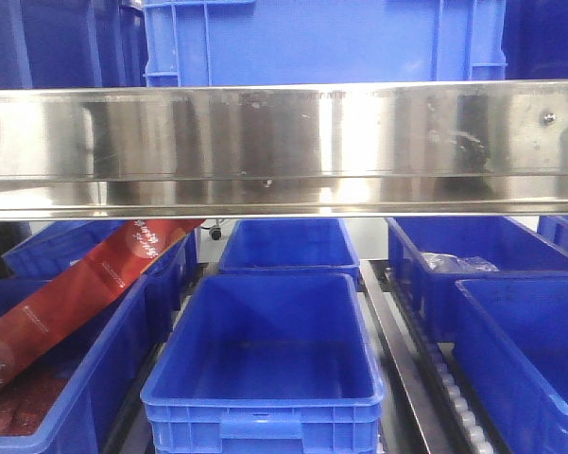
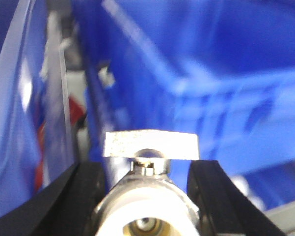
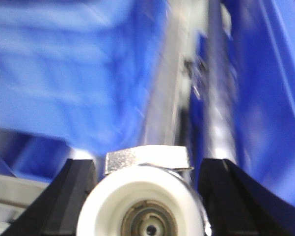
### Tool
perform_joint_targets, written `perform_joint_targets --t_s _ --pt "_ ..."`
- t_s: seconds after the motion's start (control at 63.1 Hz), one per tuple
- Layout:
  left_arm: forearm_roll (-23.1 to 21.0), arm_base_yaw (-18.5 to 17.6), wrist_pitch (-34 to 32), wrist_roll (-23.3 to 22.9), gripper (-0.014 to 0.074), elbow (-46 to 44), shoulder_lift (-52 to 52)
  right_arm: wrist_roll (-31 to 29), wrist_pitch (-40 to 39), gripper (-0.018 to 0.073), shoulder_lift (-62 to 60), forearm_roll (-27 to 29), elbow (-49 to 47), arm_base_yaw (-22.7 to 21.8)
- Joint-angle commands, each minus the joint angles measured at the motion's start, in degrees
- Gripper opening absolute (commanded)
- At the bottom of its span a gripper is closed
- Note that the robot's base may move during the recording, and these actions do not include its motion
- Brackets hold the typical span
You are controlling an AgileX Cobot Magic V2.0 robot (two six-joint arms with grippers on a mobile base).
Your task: Place valve from conveyor to right shelf box
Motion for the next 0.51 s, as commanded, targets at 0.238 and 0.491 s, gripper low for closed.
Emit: perform_joint_targets --t_s 0.238,0.491 --pt "-0.4 -2.7 2.9 -0.6 -0.0111 -22.2 15.3 -0.3 -11.0 -0.0161 9.3 0.2 -15.6 7.4" --pt "-0.7 -7.2 3.7 -0.6 -0.0111 -38.4 29.9 -0.3 -14.3 -0.0161 23.1 0.5 -30.3 10.1"
